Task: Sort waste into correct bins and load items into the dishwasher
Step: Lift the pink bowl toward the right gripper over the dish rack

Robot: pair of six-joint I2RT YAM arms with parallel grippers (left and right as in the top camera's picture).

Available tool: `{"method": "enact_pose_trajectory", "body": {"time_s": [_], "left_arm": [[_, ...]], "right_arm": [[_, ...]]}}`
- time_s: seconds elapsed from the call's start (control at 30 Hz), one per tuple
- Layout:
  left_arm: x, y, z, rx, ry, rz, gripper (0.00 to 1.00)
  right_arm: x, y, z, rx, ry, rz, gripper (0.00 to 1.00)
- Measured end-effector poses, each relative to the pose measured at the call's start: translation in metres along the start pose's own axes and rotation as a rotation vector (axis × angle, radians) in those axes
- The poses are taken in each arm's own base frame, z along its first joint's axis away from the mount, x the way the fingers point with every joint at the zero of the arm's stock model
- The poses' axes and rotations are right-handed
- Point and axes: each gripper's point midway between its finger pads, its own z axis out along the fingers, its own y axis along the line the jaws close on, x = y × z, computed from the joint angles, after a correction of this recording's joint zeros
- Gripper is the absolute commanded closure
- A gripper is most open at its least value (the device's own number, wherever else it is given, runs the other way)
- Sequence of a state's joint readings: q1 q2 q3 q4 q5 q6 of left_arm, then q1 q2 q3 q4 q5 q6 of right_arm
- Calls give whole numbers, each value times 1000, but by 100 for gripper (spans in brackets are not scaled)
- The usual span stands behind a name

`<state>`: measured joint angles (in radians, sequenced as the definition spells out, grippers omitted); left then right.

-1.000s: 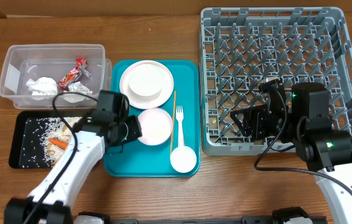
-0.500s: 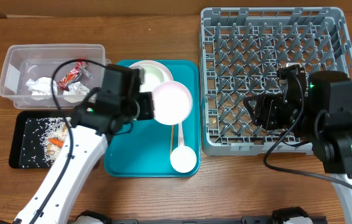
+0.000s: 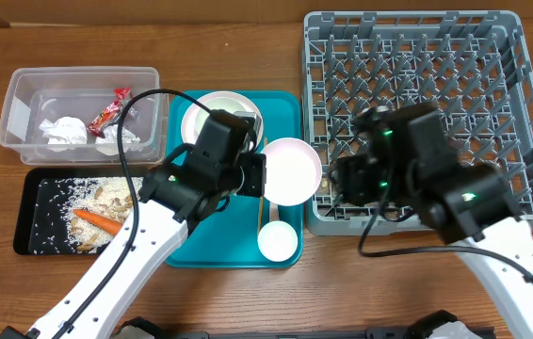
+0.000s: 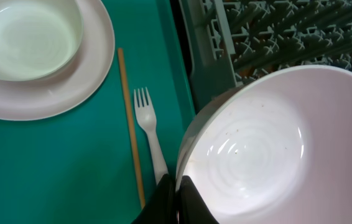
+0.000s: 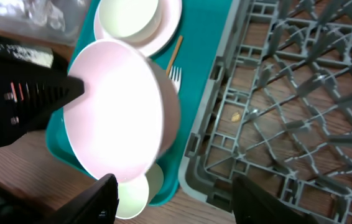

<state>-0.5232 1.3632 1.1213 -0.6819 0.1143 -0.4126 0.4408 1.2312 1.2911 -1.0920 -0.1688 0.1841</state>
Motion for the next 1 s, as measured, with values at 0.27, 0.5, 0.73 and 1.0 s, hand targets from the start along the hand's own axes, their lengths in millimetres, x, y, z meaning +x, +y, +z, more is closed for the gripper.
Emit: {"method": "enact_pose_trajectory", "body": {"time_s": [0.27, 0.5, 0.73, 1.0], "left_arm": [[0, 0, 0, -3, 0, 1, 96], [0, 0, 0, -3, 1, 1, 96], [0, 1, 0, -4, 1, 0, 96], [0, 1, 0, -4, 1, 0, 96]], "right_arm": [[3, 2, 41, 98, 70, -49, 39], [-4, -2, 70, 129, 83, -52, 39], [-17, 1, 71, 118, 30, -54, 53], [-17, 1, 71, 119, 30, -54, 67]]}}
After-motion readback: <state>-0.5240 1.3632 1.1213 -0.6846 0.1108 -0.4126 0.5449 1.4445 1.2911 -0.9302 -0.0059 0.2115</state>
